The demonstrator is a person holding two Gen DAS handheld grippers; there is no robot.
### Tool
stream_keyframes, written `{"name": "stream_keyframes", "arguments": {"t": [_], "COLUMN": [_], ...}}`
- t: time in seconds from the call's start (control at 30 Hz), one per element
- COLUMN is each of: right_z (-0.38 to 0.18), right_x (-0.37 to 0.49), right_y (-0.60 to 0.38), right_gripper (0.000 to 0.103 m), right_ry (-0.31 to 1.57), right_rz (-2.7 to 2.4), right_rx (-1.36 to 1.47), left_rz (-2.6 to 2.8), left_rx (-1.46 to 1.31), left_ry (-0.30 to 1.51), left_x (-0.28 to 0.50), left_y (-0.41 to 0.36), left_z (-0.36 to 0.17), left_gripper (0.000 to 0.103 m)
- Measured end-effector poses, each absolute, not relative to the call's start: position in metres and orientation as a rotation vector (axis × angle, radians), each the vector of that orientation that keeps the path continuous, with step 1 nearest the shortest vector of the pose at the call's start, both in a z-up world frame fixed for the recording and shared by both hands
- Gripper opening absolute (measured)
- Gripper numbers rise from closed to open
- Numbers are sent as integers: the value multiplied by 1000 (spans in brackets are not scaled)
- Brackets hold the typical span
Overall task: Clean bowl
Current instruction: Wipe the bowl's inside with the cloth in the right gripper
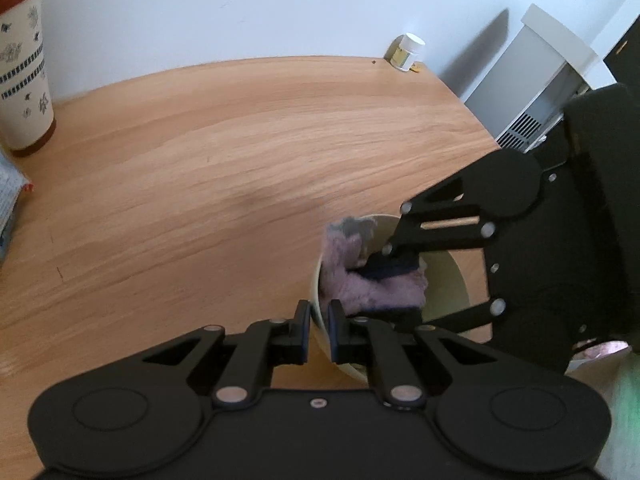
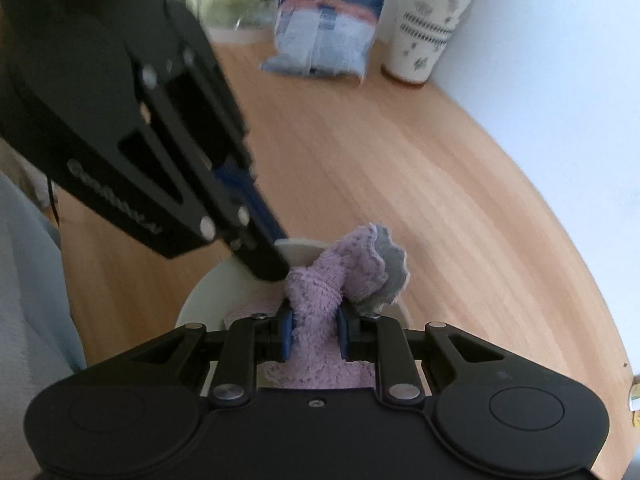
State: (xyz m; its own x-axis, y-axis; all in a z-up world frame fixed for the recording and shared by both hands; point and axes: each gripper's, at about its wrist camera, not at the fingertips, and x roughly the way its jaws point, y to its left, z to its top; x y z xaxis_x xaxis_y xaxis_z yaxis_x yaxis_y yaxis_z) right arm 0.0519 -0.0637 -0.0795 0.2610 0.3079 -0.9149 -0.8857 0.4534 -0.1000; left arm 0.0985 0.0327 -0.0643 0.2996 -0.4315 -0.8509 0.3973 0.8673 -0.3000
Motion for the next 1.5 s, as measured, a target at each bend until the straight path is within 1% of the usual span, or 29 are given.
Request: {"name": "stream_keyframes", "arguments": {"t": [0.17,0.27,0.37,0.43,0.57,0.77,0.97,1.07,1.17,1.3,1.4,1.5], "right_z": [-82,-67,-40,-36,-51,-71,-87,-87,-74,-40,-37,-45], "right_x": [61,64,65,65,55,61,73,81,81,75,77,75], "right_y": [-65,-70,-80,-82,-80,-68,-57,-54,-60,-69,-70,-65], "right_gripper": [23,23,23,23,23,23,23,23,23,24,24,24], "right_ry": [1059,1113,1065,1051,1063,1114,1167,1209,1225,1222,1267,1311], "right_rz": [901,891,842,813,744,669,650,659,650,602,592,582], "right_rx": [-665,-636,-580,-576,-637,-644,-574,-532,-518,-534,-564,-689], "left_rz": [-521,-511,-503,-497,-499,-512,-498,-487,-483,-459,-469,-476], "left_rx": [-67,-61,-80,-95,-59,-64,-71,-70,-66,-75,-103,-91], "left_ry": [1168,1164,1163,1170,1168,1174,1181,1185,1184,1197,1181,1171], "left_x": [100,98,98,99,96,92,91,90,90,91,90,89], "left_y": [33,32,34,34,28,27,25,25,21,21,21,19], "left_z": [-64,-64,-66,-67,-66,-68,-69,-69,-69,-73,-74,-74], "left_gripper": [7,7,7,7,7,10,11,11,11,11,9,9]}}
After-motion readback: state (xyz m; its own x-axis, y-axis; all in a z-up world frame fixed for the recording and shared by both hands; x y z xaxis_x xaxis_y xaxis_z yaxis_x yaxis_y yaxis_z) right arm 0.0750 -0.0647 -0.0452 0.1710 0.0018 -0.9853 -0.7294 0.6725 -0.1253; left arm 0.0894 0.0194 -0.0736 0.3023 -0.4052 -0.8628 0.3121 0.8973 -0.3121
